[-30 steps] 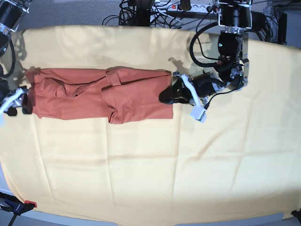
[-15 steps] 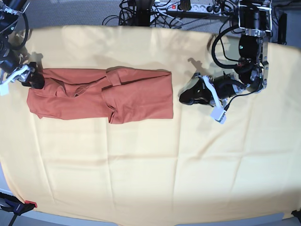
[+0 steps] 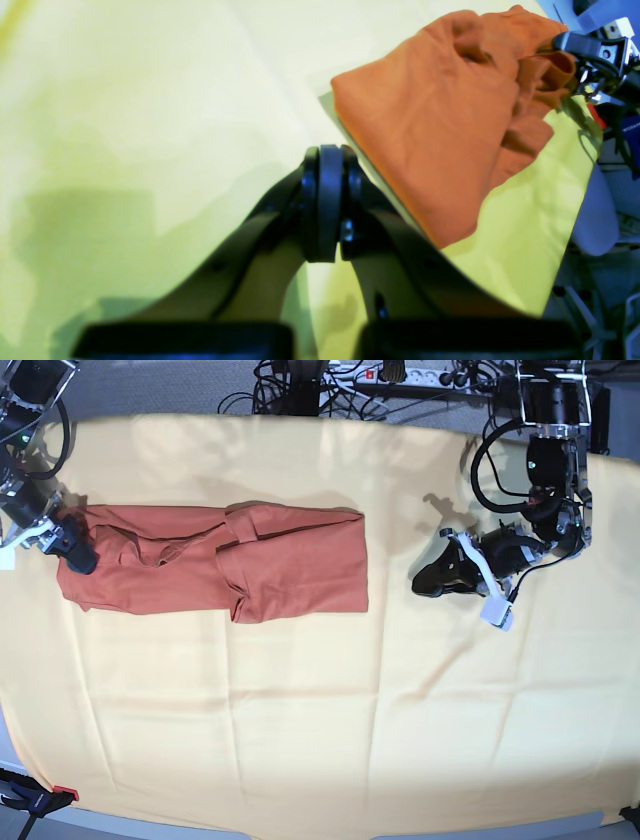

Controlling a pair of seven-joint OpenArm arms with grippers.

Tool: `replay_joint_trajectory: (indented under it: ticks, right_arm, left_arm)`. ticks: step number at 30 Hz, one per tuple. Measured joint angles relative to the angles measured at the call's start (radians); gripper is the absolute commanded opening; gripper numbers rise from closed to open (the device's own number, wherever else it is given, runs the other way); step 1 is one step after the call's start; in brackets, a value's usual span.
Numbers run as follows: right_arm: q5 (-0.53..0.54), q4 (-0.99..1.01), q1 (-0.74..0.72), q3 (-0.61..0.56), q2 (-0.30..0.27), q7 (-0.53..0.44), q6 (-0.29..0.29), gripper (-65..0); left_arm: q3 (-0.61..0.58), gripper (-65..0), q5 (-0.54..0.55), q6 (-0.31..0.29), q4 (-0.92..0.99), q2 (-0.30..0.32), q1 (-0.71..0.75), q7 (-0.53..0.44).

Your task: Fold the T-shirt properly

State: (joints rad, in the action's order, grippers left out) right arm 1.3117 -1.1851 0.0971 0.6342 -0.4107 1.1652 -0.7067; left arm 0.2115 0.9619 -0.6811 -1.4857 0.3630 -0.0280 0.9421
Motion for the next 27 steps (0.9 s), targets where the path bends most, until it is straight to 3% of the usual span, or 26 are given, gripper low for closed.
replay_joint_trajectory:
  ticks: [3, 7, 9, 14, 21, 27]
  right_arm:
    - [0.014, -0.001, -0.008, -0.075, -0.007, 0.022, -0.003, -28.3]
    - [-0.025, -0.014, -0.023, -0.126, -0.010, 0.082, -0.008, -56.6]
    - [-0.029, -0.016, -0.032, -0.124, -0.013, 0.085, -0.005, -65.0]
    - [-0.041, -0.010, -0.076, -0.086, -0.031, 0.116, 0.008, -65.0]
    - [-0.083, -0.032, -0.100, -0.051, -0.142, 0.121, 0.010, -65.0]
    - [-0.075, -0.151, -0.094, -0.051, -0.142, 0.162, 0.010, -65.0]
  left_arm:
    - [0.000, -65.0, 0.011, 0.000, 0.000, 0.001, 0.000, 0.000]
    - [0.000, -65.0, 0.022, 0.000, 0.000, 0.001, 0.000, 0.000]
    - [0.000, -65.0, 0.022, 0.000, 0.000, 0.003, 0.000, 0.001]
    - [0.000, -65.0, 0.022, 0.000, 0.000, 0.026, 0.000, 0.003]
    - [0.000, -65.0, 0.023, 0.000, 0.000, 0.062, -0.001, 0.000]
    - [0.000, -65.0, 0.023, 0.000, 0.000, 0.072, 0.000, 0.000]
